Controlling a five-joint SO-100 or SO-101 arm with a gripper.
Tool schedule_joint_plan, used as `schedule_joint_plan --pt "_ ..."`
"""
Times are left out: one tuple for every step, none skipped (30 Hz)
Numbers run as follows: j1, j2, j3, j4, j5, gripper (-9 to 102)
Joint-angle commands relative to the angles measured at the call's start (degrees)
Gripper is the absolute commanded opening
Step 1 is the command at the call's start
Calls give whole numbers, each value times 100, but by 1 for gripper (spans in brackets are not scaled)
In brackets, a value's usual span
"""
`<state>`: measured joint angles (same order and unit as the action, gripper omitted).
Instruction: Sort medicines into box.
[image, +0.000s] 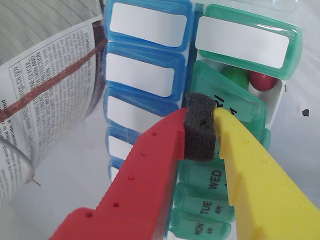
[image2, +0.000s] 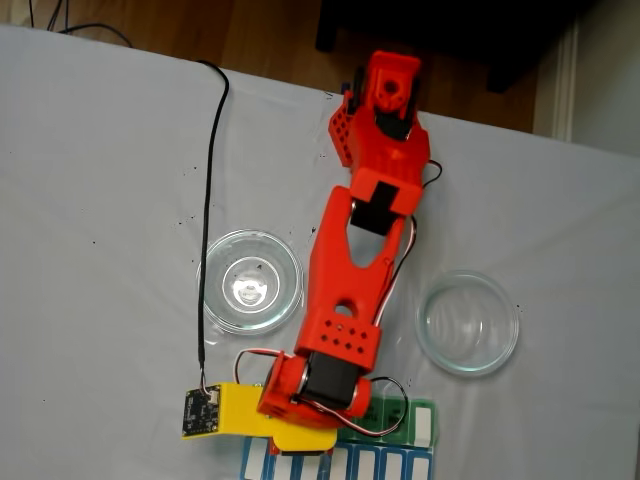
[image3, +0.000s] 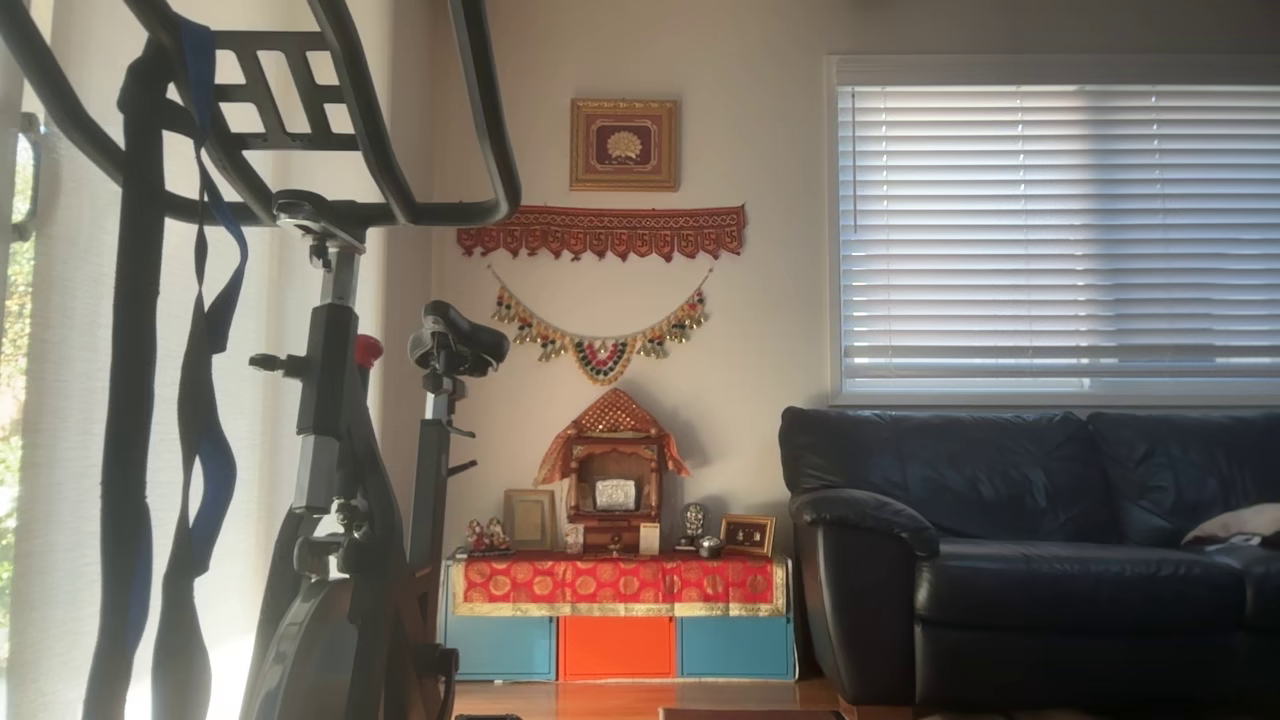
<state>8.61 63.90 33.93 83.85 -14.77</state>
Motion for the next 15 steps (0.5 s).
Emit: schedule_joint_plan --pt "-62 0 -721 237 -44 1" --pt "-62 -62 -791 255 -26 1" --pt "-62 -79 -747 132 9 1" --pt "-62 -79 -686 35 9 1" --pt "-62 -79 -633 -35 9 1" --pt "-62 -105 -633 -62 18 1" --pt "-53 -149 -677 -62 26 1" --pt "-35 -211 -765 -9 26 1" --pt "-26 -281 -861 62 26 1" --pt "-26 -352 -993 167 26 1" --pt "-18 -439 -1160 325 18 1" --pt "-18 -589 -1406 527 9 1" --pt "-18 -765 -1723 791 0 1" --pt "-18 -967 -2127 1107 -18 1" --pt "-35 -1230 -2654 1441 -44 1"
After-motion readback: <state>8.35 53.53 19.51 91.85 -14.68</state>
